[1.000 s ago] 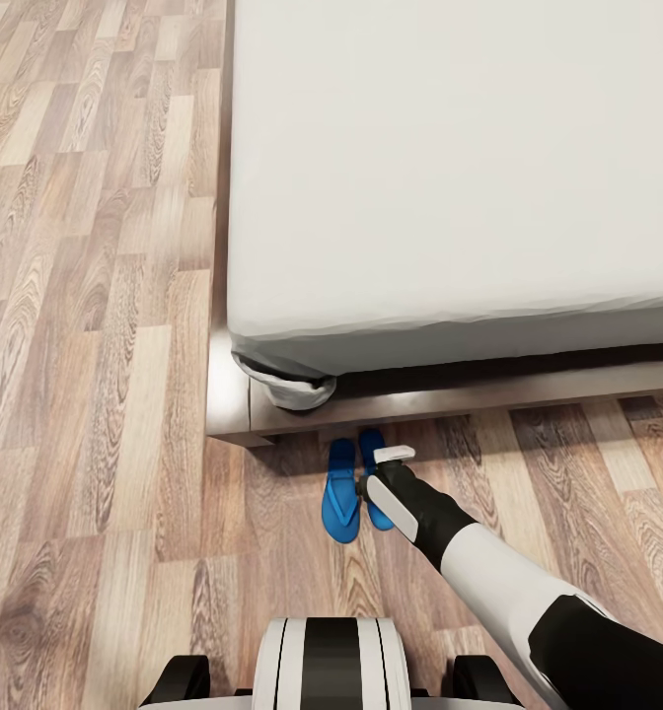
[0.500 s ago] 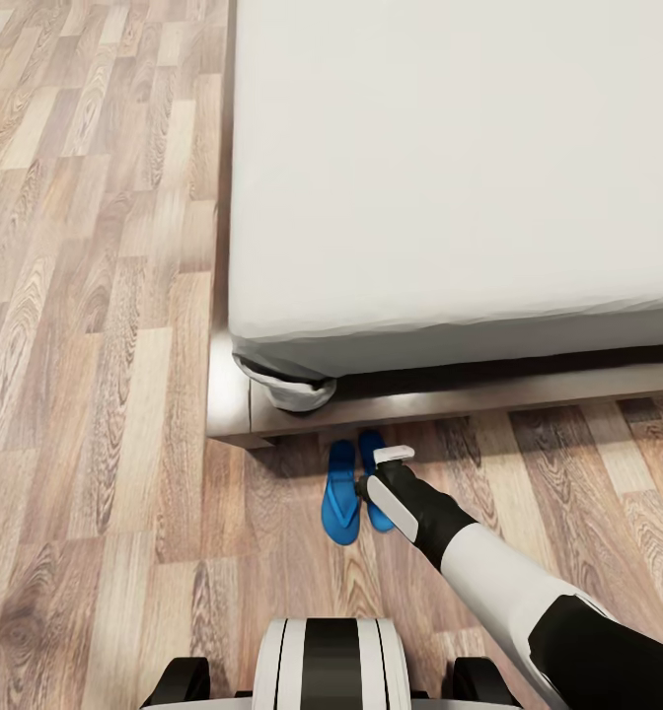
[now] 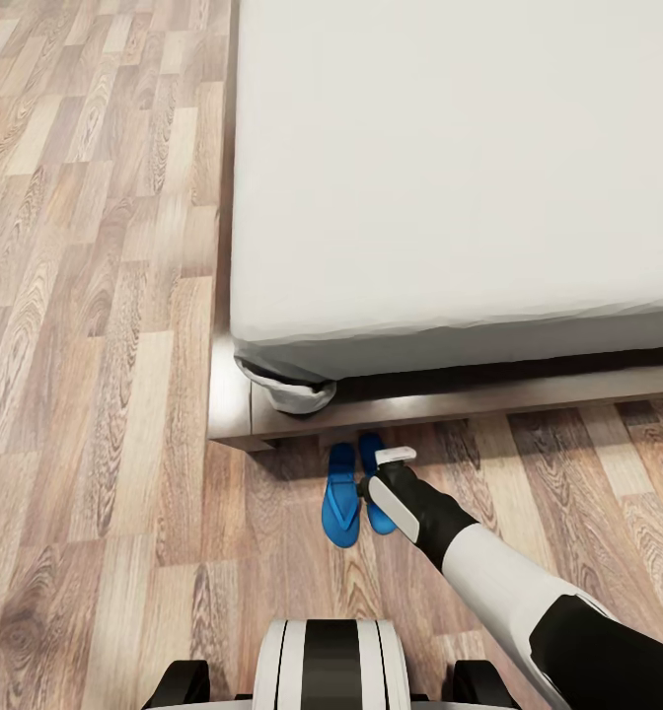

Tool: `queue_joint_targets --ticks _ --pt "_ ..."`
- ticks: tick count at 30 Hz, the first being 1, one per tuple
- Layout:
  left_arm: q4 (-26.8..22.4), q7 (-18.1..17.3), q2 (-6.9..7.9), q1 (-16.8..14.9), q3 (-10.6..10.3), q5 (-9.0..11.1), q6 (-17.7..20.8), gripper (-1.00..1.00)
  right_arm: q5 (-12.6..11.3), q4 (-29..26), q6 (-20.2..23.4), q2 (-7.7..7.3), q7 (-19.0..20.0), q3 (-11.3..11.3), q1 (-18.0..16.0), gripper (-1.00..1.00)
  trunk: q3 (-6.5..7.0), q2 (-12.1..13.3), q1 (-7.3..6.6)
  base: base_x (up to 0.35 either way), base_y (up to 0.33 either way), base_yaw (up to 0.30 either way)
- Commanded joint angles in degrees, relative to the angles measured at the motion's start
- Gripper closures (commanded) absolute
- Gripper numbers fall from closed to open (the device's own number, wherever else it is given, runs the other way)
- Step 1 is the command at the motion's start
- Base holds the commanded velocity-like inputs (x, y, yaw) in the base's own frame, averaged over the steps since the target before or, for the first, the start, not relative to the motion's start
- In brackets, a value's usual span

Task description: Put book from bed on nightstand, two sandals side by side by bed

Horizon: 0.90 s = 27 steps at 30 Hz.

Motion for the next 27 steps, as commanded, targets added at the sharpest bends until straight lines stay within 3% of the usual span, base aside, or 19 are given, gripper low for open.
queue_joint_targets --ticks 1,4,9,16,23,27 --pt "-0.1 0.3 0.07 0.0 -0.5 0.6 0.3 -1.0 -0.6 0.1 0.1 -0.06 -0.6 0.3 0.0 -1.0 -0.03 0.0 -0.01 0.0 0.0 0.0" --pt "-0.1 0.3 0.06 0.0 -0.5 0.5 0.3 -1.0 -0.6 0.3 0.1 -0.13 -0.6 0.3 0.0 -1.0 -0.03 0.0 -0.01 0.0 0.0 0.0" --pt "0.0 0.3 0.06 0.0 -0.5 0.5 0.3 -1.0 -0.6 0.6 0.1 -0.21 -0.6 0.4 0.0 -1.0 1.07 0.1 -0.14 0.0 0.0 0.0" --pt "0.0 0.2 0.06 0.0 -0.5 0.5 0.3 -1.0 -0.6 2.0 0.1 -0.55 -0.6 0.4 0.1 -1.0 1.07 0.1 -0.14 0.0 0.0 0.0" --pt "0.0 0.2 0.06 0.0 -0.5 0.6 0.3 -1.0 -0.5 3.6 0.1 -2.15 -0.5 0.4 0.2 -1.0 1.07 0.1 -0.14 0.0 0.0 0.0" --pt "0.0 0.1 0.06 0.0 -0.5 0.6 0.3 -1.0 -0.5 3.9 0.1 -2.78 -0.5 0.4 0.2 -1.0 1.96 0.1 -0.24 0.0 0.0 0.0"
